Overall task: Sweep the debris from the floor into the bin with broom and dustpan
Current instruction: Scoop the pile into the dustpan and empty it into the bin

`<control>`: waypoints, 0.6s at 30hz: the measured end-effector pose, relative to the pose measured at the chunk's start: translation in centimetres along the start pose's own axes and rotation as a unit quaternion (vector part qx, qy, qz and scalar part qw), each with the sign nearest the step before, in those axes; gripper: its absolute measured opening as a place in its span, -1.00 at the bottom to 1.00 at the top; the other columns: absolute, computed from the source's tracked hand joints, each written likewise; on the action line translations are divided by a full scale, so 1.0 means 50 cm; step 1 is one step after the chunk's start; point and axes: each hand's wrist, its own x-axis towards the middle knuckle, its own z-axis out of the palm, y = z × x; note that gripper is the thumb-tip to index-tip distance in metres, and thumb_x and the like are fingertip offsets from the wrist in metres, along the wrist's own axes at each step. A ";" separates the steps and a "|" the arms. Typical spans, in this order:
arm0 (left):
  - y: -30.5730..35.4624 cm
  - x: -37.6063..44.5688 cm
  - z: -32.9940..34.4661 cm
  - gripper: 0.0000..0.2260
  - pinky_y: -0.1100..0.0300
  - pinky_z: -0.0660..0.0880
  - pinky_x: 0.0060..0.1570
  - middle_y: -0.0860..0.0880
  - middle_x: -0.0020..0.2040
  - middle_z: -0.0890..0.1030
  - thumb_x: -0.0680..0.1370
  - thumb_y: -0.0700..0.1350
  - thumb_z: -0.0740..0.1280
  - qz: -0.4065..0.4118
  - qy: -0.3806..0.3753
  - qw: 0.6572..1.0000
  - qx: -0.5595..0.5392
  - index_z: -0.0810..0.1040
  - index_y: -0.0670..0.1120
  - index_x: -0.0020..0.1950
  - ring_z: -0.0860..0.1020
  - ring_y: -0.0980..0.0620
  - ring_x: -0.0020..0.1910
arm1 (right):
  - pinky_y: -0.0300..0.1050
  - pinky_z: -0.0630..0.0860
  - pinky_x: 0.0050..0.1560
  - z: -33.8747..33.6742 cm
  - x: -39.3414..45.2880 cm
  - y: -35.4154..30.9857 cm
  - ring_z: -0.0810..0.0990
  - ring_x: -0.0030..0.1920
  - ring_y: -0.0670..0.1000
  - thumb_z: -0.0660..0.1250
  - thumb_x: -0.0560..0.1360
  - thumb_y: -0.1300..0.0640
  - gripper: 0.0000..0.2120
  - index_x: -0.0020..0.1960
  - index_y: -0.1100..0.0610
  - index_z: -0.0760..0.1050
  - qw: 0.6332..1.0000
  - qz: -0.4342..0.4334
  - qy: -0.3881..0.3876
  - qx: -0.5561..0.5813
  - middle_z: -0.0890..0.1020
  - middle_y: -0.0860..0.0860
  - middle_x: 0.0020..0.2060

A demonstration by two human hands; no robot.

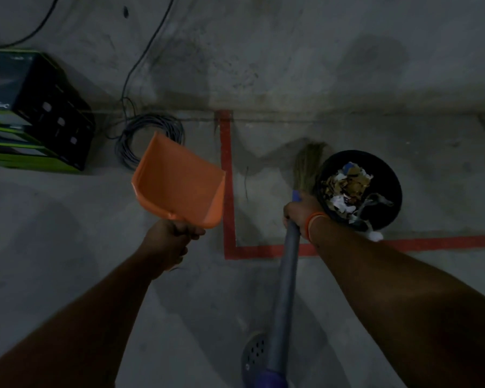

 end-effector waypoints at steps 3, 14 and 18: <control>-0.006 -0.003 0.003 -0.68 0.22 0.33 -0.57 -0.13 -0.09 0.64 0.63 -0.40 0.15 -0.011 -0.011 0.999 0.030 0.69 -0.18 0.02 0.42 0.06 -0.48 | 0.19 0.58 0.08 -0.003 0.003 0.033 0.54 0.06 0.25 0.28 0.44 0.26 -0.52 0.35 0.19 0.37 0.998 0.021 0.000 0.055 0.49 0.13 0.12; -0.038 -0.083 0.045 -0.69 0.24 0.27 -0.51 -0.12 -0.14 0.59 0.61 -0.42 0.14 -0.019 -0.001 1.000 0.022 0.67 -0.22 0.03 0.38 0.02 -0.45 | -0.04 0.54 -0.20 -0.075 -0.149 0.138 0.54 -0.23 0.11 0.27 0.42 0.28 -0.65 0.15 -0.03 0.48 0.997 0.033 -0.038 0.063 0.57 0.14 -0.08; -0.043 -0.148 0.091 -0.71 0.21 0.30 -0.52 -0.14 -0.14 0.60 0.61 -0.42 0.15 -0.028 0.016 0.999 0.014 0.65 -0.23 0.03 0.39 0.04 -0.46 | -0.16 0.50 -0.46 -0.130 -0.238 0.174 0.51 -0.23 0.14 0.20 0.55 0.37 -0.65 0.27 0.11 0.48 0.991 0.065 -0.079 0.089 0.50 0.14 -0.08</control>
